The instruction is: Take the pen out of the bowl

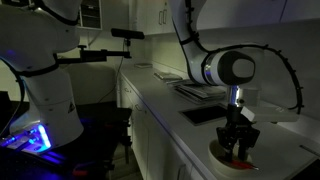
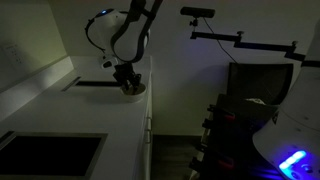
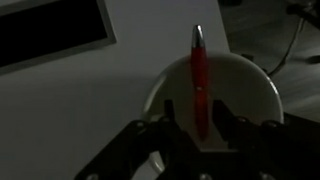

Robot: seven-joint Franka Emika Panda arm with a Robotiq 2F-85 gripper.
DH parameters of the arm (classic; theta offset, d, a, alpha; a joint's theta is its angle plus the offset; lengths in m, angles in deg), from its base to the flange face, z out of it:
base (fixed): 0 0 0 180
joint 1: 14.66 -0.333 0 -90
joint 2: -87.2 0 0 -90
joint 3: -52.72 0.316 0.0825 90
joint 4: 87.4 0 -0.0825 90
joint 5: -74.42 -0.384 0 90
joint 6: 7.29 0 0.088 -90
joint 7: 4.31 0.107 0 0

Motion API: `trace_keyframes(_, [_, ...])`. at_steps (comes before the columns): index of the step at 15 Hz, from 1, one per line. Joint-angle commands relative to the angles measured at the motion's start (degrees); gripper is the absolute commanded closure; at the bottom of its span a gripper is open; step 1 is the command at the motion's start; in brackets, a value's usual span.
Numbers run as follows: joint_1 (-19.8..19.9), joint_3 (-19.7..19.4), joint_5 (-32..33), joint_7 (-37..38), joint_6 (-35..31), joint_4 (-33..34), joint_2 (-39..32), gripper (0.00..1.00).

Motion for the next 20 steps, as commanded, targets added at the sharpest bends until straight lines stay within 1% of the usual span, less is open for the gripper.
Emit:
trace_keyframes(1, [0.27,0.43,1.26,-0.42,2.16,1.89,-1.04,0.61])
trace_keyframes(2, [0.21,0.37,1.37,-0.35,2.21,2.15,-1.3,0.68])
trace_keyframes(3, [0.17,0.31,1.47,-0.28,2.24,2.33,-1.5,0.69])
trace_keyframes(6, [-0.21,-0.17,2.28,0.29,2.64,2.86,-2.04,0.9])
trace_keyframes(7, [-0.22,-0.22,2.5,0.29,2.8,2.99,-2.11,0.87])
trace_keyframes(8, [-0.34,-0.35,2.78,0.51,3.01,3.1,-2.17,0.91])
trace_keyframes(9, [-0.35,-0.34,2.96,0.51,3.08,3.11,-2.15,0.97])
trace_keyframes(13, [-0.83,-0.71,5.81,-0.12,3.02,1.73,-0.39,0.96])
trace_keyframes(17, [-2.52,-2.28,11.6,1.02,5.24,0.24,3.18,0.96])
trace_keyframes(18, [-2.6,-2.24,12.18,1.28,6.36,-0.08,4.42,0.96])
trace_keyframes(20, [-2.07,-1.37,11.18,1.3,8.34,-0.31,6.54,0.96])
